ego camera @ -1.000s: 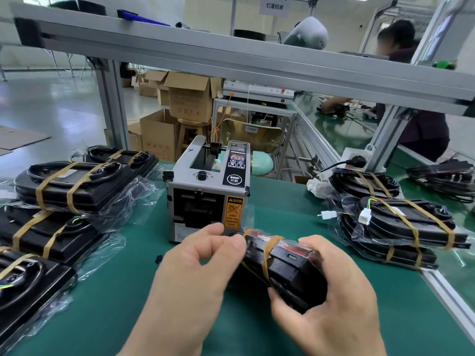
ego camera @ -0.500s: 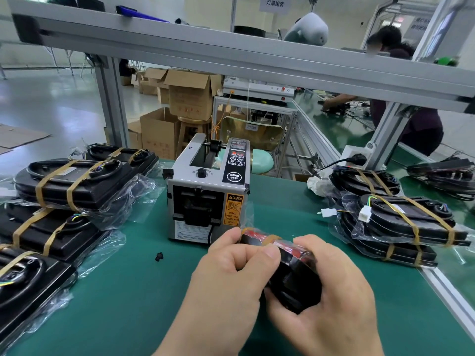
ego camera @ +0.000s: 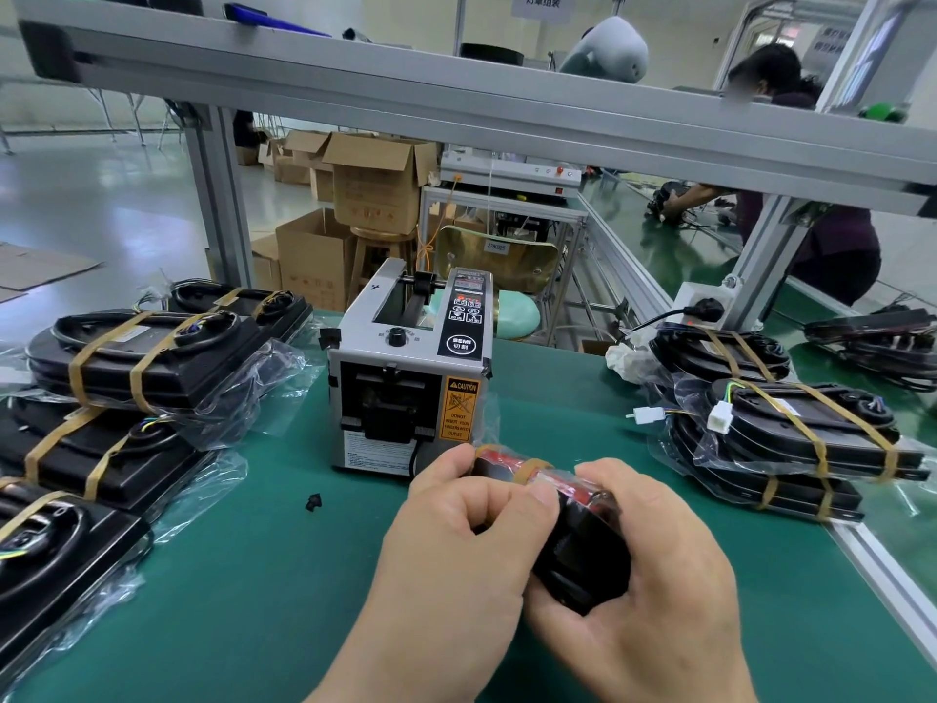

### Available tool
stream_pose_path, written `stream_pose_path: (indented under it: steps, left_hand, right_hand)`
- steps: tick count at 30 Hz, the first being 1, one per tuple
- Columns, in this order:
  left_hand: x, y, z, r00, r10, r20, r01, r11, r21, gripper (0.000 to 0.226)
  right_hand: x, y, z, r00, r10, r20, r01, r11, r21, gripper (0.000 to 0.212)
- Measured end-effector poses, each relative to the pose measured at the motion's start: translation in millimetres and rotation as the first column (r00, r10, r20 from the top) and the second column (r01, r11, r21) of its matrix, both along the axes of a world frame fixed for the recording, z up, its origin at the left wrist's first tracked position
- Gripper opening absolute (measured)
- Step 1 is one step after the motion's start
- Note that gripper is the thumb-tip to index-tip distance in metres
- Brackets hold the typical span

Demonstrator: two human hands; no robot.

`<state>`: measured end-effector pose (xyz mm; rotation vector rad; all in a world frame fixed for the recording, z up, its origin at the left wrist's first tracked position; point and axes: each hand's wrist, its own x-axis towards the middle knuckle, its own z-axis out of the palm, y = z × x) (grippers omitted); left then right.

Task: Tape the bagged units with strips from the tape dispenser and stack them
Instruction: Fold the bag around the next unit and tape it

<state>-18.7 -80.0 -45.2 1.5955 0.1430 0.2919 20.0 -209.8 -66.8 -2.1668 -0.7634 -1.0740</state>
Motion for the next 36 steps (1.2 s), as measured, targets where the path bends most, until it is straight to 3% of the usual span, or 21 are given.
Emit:
stream_pose_path:
  steps: [9,13,17,21,29,33,36]
  left_hand:
    - [0,-7,-3,0.992,0.122,-0.027,-0.122,0.992,0.002,0.015]
    - [7,-2,-7,0.996,0.092,-0.011,-0.092,0.978,-0.185,0.04]
    - [7,-5,-5,1.0,0.003,-0.003,-0.003,0.974,-0.226,0.064]
    - [11,1,-3,0.998,-0.02,-0.067,-0.001,0.952,-0.307,0.037]
    - [9,18,-9,0.993,0.12,0.0,-0.118,0.977,-0.177,0.007]
    - [11,48,-16,0.981,0.192,-0.013,-0.193,0.979,-0.064,0.063]
    - [8,68,-14,0.998,-0.002,-0.069,0.001,1.0,-0.005,0.094]
  right_hand:
    - [-1,-1,-1,1.0,-0.006,-0.004,0.006,1.0,-0.001,0.057]
    - [0,1,0,1.0,-0.006,0.024,0.006,1.0,0.001,0.061]
    - [-1,2,-1,1.0,0.01,0.017,-0.01,1.0,0.018,0.057]
    - [1,-2,0,1.0,0.015,0.006,-0.015,1.0,-0.003,0.058]
    - [-3,-4,6,0.98,0.055,-0.192,-0.022,0.985,0.17,0.063]
    - [-2,-17,14,0.925,0.212,-0.315,-0.048,0.888,0.456,0.061]
    - [6,-29,16,0.808,0.477,-0.345,-0.052,0.641,0.766,0.061]
